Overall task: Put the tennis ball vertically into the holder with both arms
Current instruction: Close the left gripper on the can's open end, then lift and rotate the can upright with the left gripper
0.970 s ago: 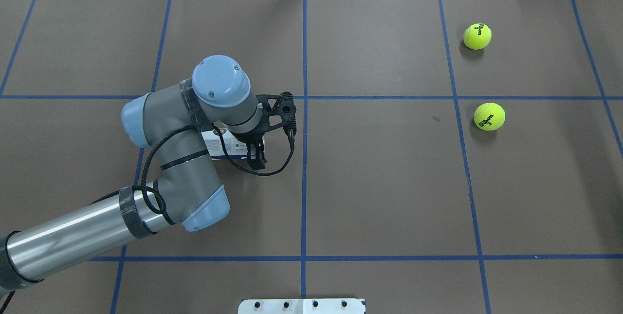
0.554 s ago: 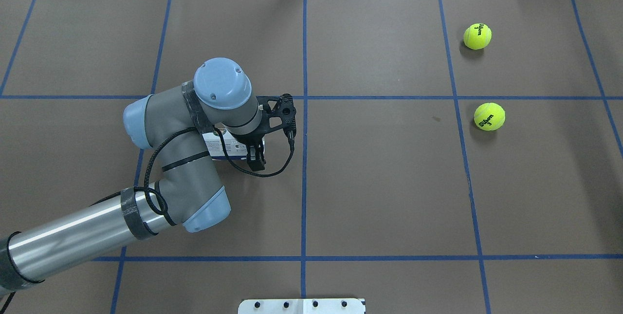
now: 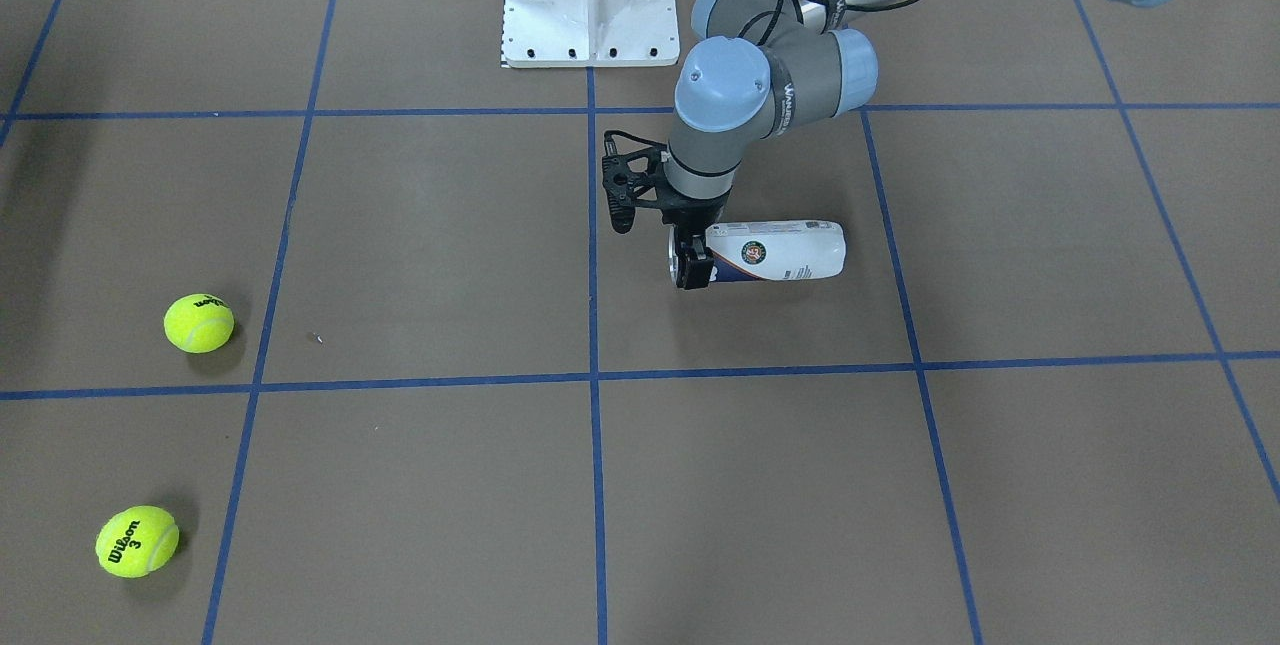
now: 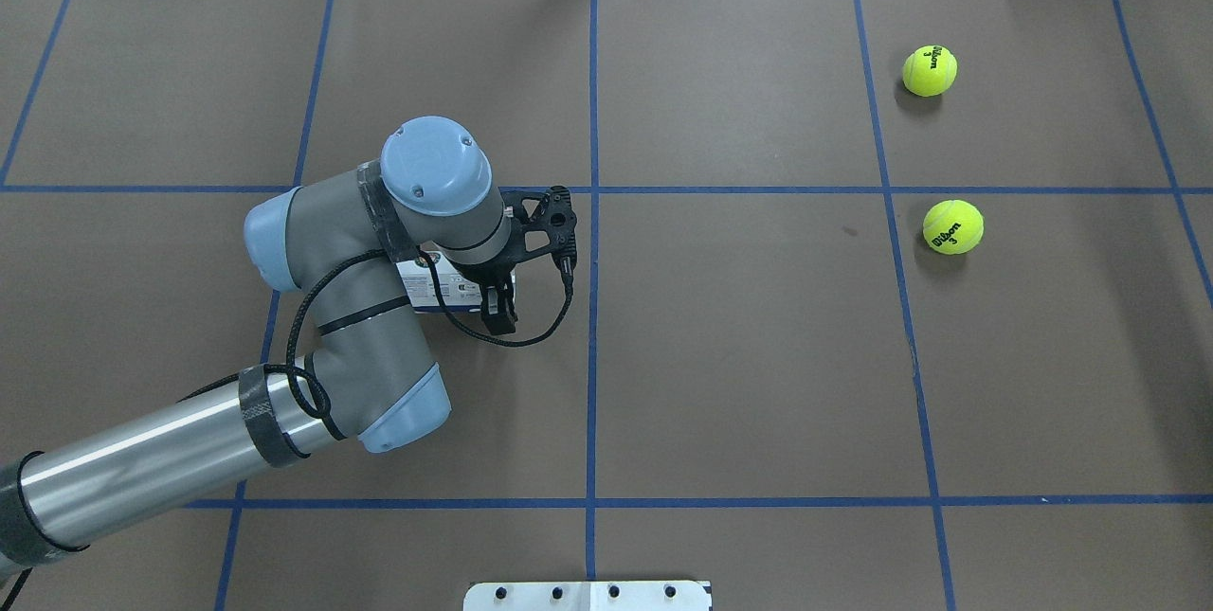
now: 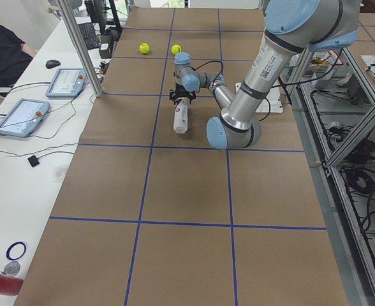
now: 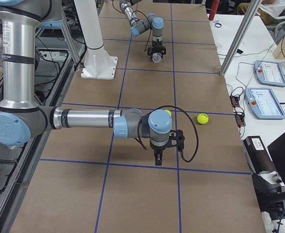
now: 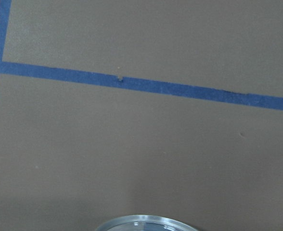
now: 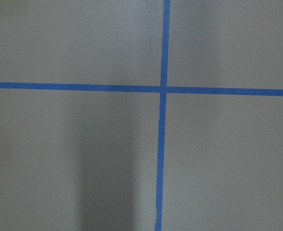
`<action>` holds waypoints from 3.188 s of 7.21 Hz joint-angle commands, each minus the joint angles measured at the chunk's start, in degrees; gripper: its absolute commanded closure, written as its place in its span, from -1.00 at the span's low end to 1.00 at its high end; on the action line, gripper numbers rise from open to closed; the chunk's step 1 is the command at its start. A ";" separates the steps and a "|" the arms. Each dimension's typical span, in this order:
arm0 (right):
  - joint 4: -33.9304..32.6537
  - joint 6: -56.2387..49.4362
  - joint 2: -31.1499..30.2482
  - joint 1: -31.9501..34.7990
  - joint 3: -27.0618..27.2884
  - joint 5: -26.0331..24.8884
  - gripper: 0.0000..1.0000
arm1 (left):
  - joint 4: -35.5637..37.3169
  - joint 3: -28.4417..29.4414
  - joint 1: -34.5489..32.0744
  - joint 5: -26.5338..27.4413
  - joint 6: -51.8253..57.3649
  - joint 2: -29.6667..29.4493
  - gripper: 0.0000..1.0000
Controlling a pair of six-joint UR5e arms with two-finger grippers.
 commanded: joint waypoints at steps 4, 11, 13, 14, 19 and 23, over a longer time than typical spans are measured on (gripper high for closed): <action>0.00 0.00 0.00 0.00 -0.06 -0.06 -0.99 | -0.11 0.03 0.33 -0.07 -0.19 -0.34 -0.73; 0.00 0.00 0.09 0.00 0.47 0.03 -0.99 | 0.24 -4.51 -0.02 2.04 -0.89 -3.24 -0.33; 0.00 0.00 0.09 0.17 1.08 0.12 -0.99 | -0.37 -9.70 -0.37 1.95 -5.86 -3.24 -0.17; -0.09 0.00 0.00 0.18 1.95 0.21 -0.99 | -4.72 -11.72 -0.46 1.95 -10.69 -3.24 -0.18; 0.00 0.00 0.52 0.18 2.49 0.12 -0.99 | -44.36 -10.95 -0.64 10.97 -41.11 1.24 -0.18; 0.00 0.09 0.88 0.00 3.63 0.12 -0.99 | -67.11 -8.68 -0.81 18.62 -44.04 8.44 -0.18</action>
